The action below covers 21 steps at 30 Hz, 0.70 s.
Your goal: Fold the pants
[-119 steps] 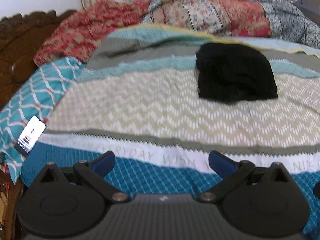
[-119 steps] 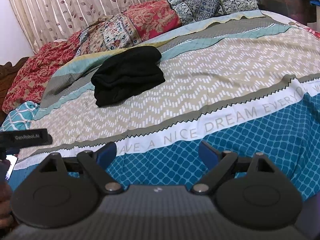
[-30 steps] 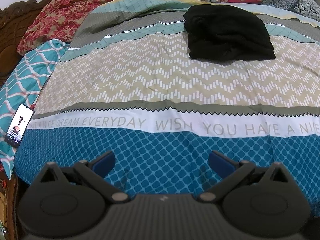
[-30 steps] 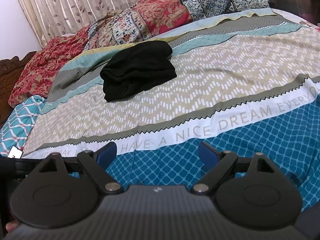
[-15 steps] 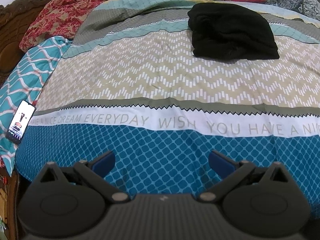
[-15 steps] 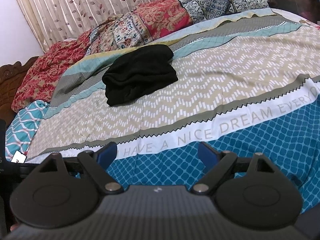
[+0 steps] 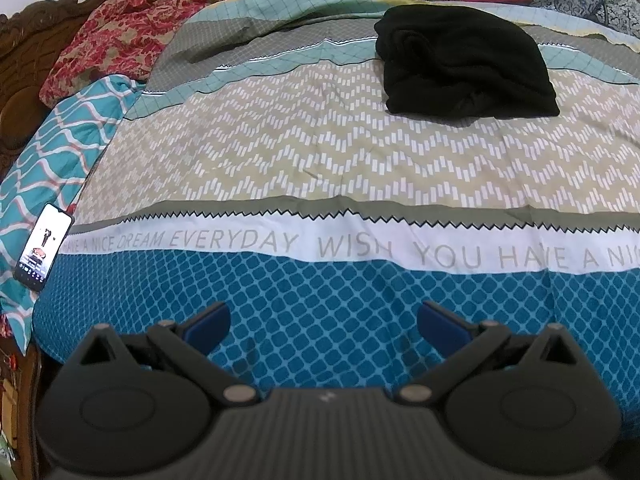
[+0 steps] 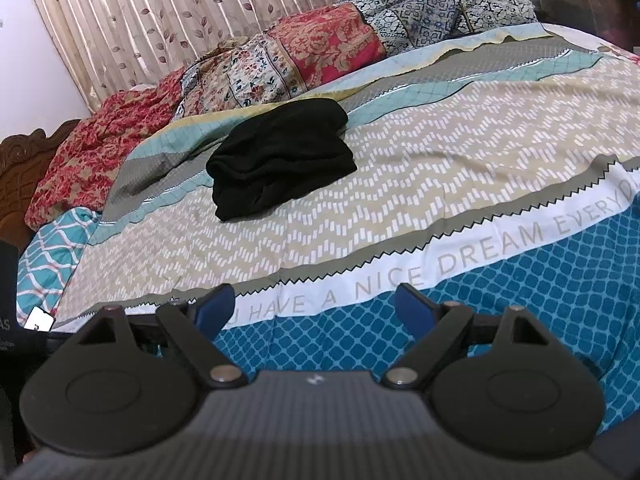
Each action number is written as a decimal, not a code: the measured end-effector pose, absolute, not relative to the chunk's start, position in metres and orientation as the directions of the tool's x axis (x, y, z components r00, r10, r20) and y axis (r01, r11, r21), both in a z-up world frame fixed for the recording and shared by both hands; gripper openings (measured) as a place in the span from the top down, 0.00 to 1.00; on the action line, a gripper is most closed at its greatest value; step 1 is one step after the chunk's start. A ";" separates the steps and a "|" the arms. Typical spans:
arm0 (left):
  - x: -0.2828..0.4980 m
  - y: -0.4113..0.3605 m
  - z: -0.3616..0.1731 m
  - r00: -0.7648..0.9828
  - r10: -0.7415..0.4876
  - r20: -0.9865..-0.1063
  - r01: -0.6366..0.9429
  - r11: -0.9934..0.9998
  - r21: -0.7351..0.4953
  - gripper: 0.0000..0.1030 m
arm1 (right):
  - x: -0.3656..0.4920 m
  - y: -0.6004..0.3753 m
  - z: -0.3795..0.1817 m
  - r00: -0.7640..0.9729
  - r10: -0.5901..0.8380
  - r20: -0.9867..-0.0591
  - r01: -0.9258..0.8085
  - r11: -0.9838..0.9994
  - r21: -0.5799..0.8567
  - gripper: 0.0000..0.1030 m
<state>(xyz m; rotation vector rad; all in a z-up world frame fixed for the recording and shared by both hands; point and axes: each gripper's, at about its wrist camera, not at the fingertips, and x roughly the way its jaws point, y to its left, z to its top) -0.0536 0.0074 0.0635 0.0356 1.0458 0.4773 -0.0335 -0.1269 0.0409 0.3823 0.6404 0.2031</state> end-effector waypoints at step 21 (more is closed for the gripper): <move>-0.056 0.006 0.065 0.420 0.407 -0.811 -0.344 0.899 0.273 0.00 | -0.034 -0.131 0.041 0.786 0.306 -0.537 -0.060 0.902 0.427 0.14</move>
